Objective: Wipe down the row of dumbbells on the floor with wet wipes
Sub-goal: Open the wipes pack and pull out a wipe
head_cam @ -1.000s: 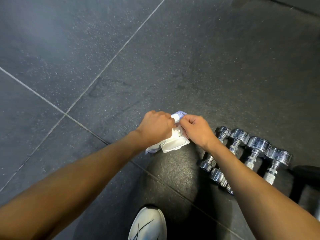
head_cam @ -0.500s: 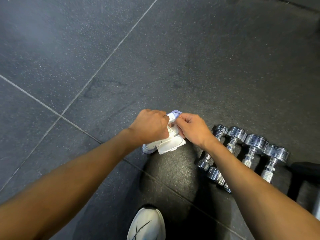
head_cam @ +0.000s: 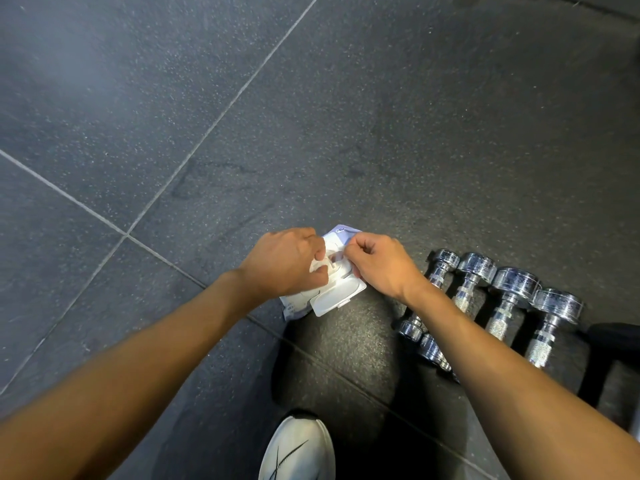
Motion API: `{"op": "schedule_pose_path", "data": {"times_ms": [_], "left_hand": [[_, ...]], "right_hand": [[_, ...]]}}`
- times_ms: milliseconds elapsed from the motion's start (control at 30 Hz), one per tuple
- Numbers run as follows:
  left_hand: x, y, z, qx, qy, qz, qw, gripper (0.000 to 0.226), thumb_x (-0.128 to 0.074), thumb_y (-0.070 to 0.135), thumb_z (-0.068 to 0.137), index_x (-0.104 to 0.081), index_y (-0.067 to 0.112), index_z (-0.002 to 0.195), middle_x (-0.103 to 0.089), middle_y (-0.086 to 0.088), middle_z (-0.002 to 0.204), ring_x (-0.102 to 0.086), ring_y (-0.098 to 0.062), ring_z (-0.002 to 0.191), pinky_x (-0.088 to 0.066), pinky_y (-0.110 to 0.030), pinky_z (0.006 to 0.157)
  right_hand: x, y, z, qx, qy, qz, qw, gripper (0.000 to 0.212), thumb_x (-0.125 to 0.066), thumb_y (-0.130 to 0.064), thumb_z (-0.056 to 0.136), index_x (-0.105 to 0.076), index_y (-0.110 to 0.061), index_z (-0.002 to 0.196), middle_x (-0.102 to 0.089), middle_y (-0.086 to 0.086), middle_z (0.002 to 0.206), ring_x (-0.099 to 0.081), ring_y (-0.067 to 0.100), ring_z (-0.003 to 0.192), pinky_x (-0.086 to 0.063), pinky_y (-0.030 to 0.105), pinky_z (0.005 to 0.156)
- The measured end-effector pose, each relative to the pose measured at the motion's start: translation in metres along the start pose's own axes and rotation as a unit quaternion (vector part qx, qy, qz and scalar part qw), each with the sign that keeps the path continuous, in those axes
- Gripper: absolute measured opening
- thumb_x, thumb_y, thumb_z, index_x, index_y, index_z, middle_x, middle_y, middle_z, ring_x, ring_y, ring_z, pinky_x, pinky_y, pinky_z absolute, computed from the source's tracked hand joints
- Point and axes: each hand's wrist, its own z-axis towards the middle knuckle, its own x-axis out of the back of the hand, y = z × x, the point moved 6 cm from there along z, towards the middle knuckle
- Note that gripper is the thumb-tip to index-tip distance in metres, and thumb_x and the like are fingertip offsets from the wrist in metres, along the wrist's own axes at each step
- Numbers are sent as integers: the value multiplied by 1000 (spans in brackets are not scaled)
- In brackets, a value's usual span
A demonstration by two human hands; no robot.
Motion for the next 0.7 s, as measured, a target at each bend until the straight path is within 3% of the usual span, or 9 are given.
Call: {"op": "schedule_pose_path", "data": {"times_ms": [67,167,300,367,500,600,700], "left_hand": [[-3,-2,0,2,-33,-12,999,25,-61,47,94,-66,25,104,-60,6,105,-61,-18,92,-38,-28,70],[-4,2,3,-6,-47,26,999,26,-50,40,102,-66,19,105,-61,0,108,-65,-23,96,-47,-32,72],[-3,12,2,-31,-19,68,997,28,-41,32,104,-63,15,112,-61,-3,113,-65,-25,100,-46,-36,73],[-4,12,2,-41,-26,26,998,27,-44,32,102,-63,14,109,-59,-3,109,-63,-25,100,-43,-35,75],[-5,6,-3,-79,-16,-120,990,21,-40,44,87,-50,27,79,-46,9,84,-50,-16,74,-31,-30,70],[-4,2,-8,-67,26,-197,978,15,-46,37,88,-47,28,77,-44,11,79,-41,-11,69,-32,-26,67],[3,-11,-11,-22,78,-249,965,17,-50,32,89,-54,19,79,-47,10,80,-45,-11,71,-35,-19,67]], "right_hand": [[-1,2,1,0,0,-1,1000,30,-59,-34,88,-62,-8,73,-69,7,72,-47,9,58,-42,28,59],[0,2,0,7,-2,-14,1000,40,-66,-46,86,-60,-8,73,-67,9,73,-46,8,59,-43,29,59],[1,2,-1,11,4,-28,1000,30,-61,-37,91,-62,-11,75,-68,6,73,-50,9,61,-52,35,68],[1,1,-3,5,7,-35,999,25,-56,-34,90,-63,-14,75,-69,4,73,-53,10,62,-54,38,73],[-1,-3,-5,-1,-8,-37,999,27,-52,-39,87,-62,-17,74,-70,3,72,-53,11,62,-53,40,72],[1,-7,-7,-7,0,-24,1000,26,-50,-43,85,-60,-22,73,-70,6,76,-53,13,63,-53,41,69],[3,-16,-8,13,17,-20,1000,23,-53,-38,90,-56,-22,72,-67,6,74,-52,17,64,-51,39,67]]}}
